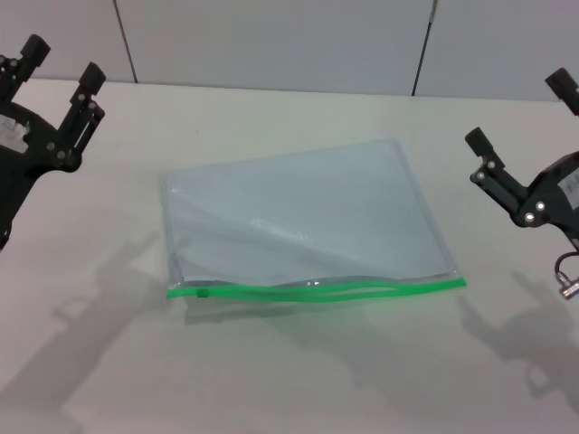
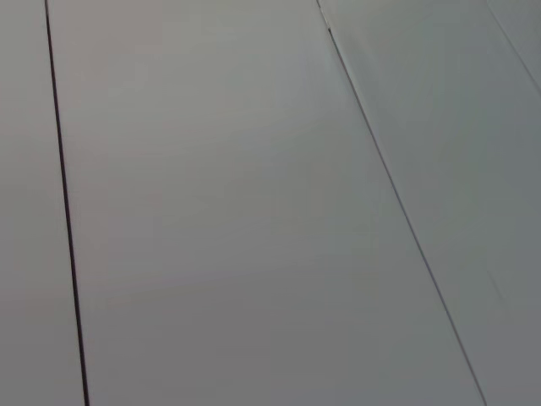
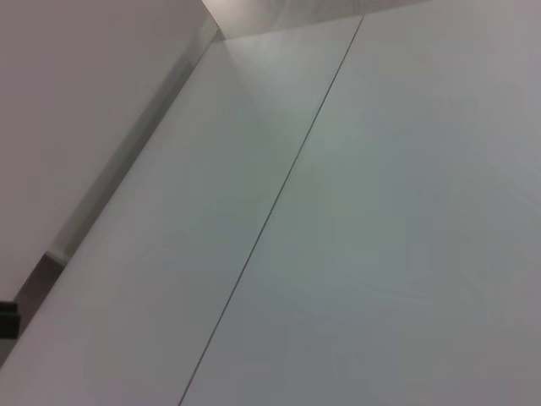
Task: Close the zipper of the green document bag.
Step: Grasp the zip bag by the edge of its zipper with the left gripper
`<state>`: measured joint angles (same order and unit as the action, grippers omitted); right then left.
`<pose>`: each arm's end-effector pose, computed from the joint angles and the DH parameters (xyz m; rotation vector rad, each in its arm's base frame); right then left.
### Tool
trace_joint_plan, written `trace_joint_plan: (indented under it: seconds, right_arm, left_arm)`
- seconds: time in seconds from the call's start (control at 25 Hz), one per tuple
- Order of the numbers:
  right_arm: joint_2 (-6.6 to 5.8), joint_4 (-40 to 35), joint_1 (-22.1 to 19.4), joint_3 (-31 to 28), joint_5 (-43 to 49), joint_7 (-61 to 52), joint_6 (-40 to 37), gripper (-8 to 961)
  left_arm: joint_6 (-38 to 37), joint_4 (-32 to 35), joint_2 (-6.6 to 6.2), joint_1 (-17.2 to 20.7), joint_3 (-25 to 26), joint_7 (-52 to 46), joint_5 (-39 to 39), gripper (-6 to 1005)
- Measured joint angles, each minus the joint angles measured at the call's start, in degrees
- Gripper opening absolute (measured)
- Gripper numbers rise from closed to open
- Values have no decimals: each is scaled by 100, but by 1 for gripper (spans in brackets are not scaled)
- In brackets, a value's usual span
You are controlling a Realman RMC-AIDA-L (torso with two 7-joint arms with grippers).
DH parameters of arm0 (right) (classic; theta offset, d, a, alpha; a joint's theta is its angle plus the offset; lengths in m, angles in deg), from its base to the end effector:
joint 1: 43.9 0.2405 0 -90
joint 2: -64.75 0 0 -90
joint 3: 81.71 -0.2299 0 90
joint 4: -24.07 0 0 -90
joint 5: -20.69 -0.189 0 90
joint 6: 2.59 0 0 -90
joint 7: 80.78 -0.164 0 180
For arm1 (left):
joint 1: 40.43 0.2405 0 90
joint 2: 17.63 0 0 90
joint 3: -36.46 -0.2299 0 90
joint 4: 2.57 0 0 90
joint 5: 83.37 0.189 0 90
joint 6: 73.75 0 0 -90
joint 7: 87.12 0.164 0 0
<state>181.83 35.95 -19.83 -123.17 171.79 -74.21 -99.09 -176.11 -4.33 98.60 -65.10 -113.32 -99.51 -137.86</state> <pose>0.1946 0.2782 0.0031 -1.7976 -0.2646 1.0011 -0.2453 0.2856 0.0601 -1.6648 -0.0060 -1.0146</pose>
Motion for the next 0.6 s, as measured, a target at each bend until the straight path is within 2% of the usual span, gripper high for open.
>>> trace_joint_plan:
  seconds: [0.6]
  right_arm:
    - [-5,-13,88,78,-26,-53,-76,878]
  left_arm:
    - [-31,0,-16,-58,-19,-156,27,619]
